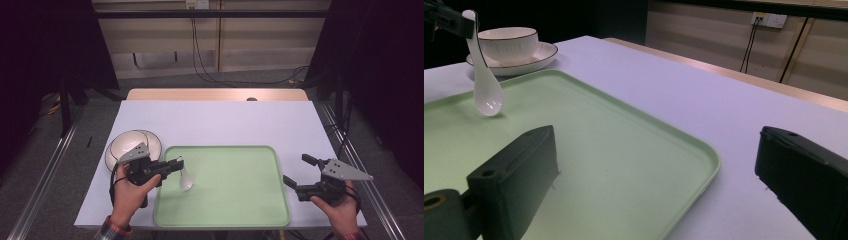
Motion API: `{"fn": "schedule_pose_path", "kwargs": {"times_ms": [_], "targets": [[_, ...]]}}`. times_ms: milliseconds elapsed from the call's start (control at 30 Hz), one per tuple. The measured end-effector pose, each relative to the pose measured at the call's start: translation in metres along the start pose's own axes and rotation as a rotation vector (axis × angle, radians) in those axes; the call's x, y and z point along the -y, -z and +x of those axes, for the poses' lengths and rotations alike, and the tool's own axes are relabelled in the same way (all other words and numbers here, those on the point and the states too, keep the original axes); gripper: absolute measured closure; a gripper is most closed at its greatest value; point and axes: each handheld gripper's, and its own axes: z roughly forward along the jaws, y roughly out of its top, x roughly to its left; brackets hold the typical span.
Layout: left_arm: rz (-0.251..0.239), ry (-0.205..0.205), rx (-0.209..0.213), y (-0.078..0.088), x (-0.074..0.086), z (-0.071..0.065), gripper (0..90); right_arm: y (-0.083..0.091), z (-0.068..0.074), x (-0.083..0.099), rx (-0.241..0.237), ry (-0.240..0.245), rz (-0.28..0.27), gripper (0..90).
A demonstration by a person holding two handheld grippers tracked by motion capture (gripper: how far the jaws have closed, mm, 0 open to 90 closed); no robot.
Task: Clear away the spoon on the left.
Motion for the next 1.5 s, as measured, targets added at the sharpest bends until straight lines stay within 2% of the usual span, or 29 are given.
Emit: {"fn": "schedule_pose_path", "kwargs": {"times_ms": [500,833,1167,1500], "targets": [[0.031,-0.002,0.059,-0.006,0.005,-0.008,85.5,-0.001,0.001,0.0,-0.007,0.004,0.0,3.3],[0.011,-0.002,0.072,-0.011,0.006,-0.004,85.2,-0.001,0.001,0.0,-0.006,0.009,0.005,3.3],[0.006,-0.031,0.035,-0.02,0.007,0.004,82.9,0.0,0.001,0.0,-0.003,0.005,0.001,3.3],[0.009,-0.025,0.006,-0.028,0.009,0.017,79.9,0.003,0.002,0.002,-0.006,0.004,0.007,3.3]]}}
